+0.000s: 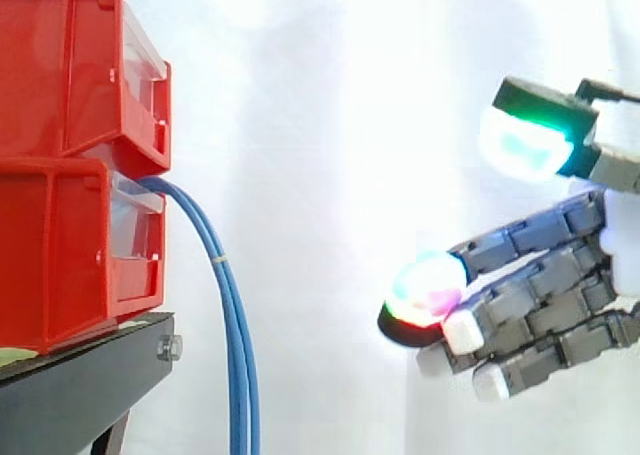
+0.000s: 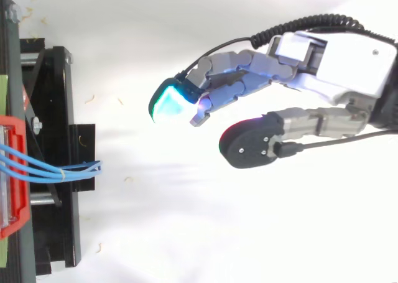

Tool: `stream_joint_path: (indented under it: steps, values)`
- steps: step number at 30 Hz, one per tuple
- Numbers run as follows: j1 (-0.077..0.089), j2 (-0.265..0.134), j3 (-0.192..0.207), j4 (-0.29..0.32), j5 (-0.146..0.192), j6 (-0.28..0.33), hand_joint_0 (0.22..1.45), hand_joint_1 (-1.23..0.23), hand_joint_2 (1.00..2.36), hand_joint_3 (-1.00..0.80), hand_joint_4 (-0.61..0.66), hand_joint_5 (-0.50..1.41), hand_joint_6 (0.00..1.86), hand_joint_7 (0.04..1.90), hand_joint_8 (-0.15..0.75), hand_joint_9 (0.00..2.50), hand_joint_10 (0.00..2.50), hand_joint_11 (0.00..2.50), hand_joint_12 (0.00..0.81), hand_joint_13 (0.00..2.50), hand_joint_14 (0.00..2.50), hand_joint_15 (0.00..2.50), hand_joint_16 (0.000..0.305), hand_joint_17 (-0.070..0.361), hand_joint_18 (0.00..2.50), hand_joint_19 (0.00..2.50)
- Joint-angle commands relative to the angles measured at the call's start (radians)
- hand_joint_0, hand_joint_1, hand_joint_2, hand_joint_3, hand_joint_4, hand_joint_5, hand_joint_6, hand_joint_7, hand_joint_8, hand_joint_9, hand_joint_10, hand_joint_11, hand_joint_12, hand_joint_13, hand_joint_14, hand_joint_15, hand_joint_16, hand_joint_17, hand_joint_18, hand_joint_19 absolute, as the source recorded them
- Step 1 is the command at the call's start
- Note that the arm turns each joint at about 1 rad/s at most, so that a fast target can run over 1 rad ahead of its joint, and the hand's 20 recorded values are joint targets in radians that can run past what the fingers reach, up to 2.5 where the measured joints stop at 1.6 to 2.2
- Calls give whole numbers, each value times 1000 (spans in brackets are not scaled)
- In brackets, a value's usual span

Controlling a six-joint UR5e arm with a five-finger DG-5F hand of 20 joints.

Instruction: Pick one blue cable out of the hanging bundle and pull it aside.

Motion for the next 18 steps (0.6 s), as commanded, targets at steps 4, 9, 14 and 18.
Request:
stream_joint_path:
  steps: [4, 9, 14, 18]
  values:
    - [1, -37, 0, 94, 12, -8, 481, -444, 1005, -455, 346, -195, 502, 832, 316, 668, 10, 367, 385, 410, 4, 134, 64, 144, 455, 244]
    - [0, -61, 5, 107, 29, -50, 483, -446, 1004, -453, 345, -195, 502, 832, 318, 668, 10, 365, 385, 407, 5, 130, 64, 144, 452, 254]
    - [-5, -132, 46, 151, 35, -44, 484, -447, 1005, -453, 350, -194, 503, 834, 318, 668, 10, 374, 385, 407, 4, 134, 64, 144, 451, 244]
    - [-6, -158, 86, 156, 32, -41, 485, -447, 1004, -453, 352, -192, 502, 831, 319, 668, 10, 373, 385, 407, 4, 130, 64, 144, 450, 248]
